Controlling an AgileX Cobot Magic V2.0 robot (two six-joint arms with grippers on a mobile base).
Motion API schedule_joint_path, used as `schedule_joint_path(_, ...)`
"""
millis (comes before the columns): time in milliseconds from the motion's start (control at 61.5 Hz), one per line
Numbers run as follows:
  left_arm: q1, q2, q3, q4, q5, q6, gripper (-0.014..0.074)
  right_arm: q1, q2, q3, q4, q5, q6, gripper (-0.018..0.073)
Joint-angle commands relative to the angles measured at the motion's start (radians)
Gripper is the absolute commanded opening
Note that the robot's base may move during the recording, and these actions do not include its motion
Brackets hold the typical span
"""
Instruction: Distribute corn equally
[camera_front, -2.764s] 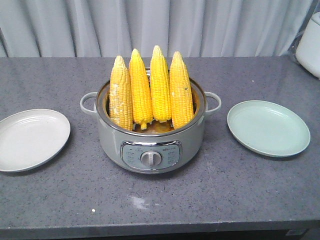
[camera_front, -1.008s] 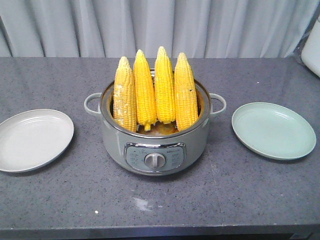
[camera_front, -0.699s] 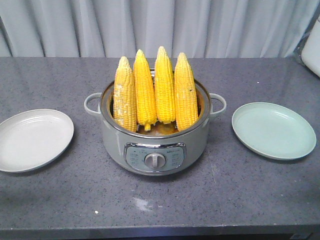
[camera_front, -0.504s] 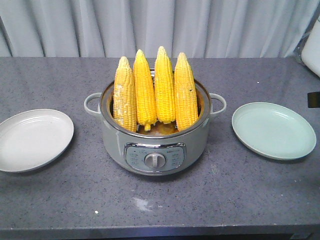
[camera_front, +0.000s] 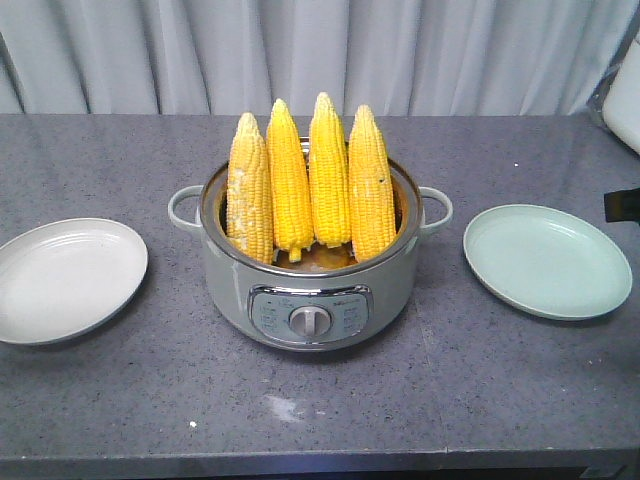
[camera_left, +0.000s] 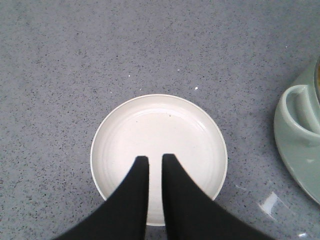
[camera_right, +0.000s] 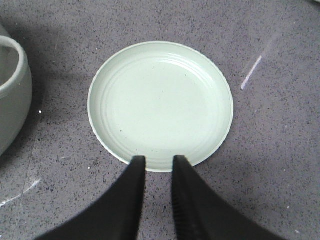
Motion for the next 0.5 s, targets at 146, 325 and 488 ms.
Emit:
schedule_joint_path(146,0.001,-0.011,-0.036,-0.005,-0.066,-0.010,0.0395,-0.001,-0.014,-0.033,-0.009,-0.028,-0.001,0.0491)
schedule_joint_path(325,0.001,-0.011,-0.036,-0.005,-0.068,-0.011,0.0536,-0.001,-0.014,-0.033,-0.004,-0.041,-0.013,0.0587)
schedule_joint_path(488,0.001,-0.011,-0.036,-0.005,-0.070,-0.011,0.0544,-0.001,0.023,-0.068,0.113,-0.063,-0.159,0.0583)
